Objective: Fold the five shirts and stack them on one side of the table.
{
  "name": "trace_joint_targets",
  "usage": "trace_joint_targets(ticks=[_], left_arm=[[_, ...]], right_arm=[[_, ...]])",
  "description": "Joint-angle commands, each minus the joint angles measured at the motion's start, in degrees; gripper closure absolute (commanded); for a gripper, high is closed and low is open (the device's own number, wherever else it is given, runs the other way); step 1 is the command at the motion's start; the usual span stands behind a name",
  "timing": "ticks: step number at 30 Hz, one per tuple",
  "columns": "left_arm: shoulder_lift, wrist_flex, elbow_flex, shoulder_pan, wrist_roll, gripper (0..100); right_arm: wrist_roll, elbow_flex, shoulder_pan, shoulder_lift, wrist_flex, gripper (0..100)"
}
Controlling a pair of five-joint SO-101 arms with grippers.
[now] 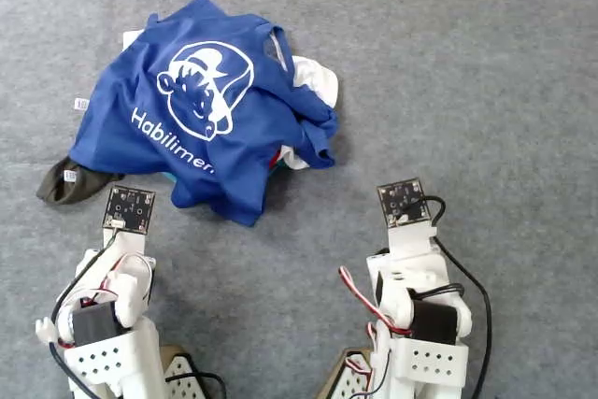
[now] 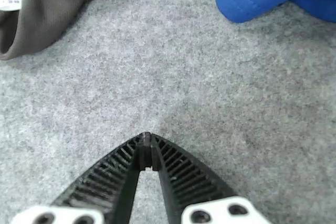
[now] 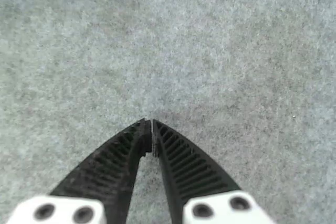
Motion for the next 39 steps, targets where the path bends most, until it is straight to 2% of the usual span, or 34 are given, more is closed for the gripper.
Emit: trace_joint_targets(ticks=[1,12,17,21,25,29,33,39], left_arm=[[-0.6,0.9,0.8,0.7,-0.1,97],[-0.7,0.7,0.8,2.2,-0.5,97],[-0.6,-5.7,0.7,3.9,-7.0,97],[-0.4,-12.0,-1.5,3.6,0.5,97],[3.3,-12.3,-13.0,4.1,7.2,90],[16.2,-12.3,-27.5,4.6,11.8,88],[36.4,-11.7,-40.5,6.9,15.8,88],[63.3,-2.6,-57.4,14.0,16.7,88]], right_arm=[[0.3,-0.1,0.7,-3.1,0.2,97.6],[0.3,-0.1,0.7,-3.1,0.2,97.6],[0.3,-0.1,0.7,-3.1,0.2,97.6],[0.3,-0.1,0.7,-3.1,0.2,97.6],[0.3,-0.1,0.7,-3.1,0.2,97.6],[0.3,-0.1,0.7,-3.1,0.2,97.6],[0.3,-0.1,0.7,-3.1,0.2,97.6],[0.3,-0.1,0.7,-3.1,0.2,97.6]])
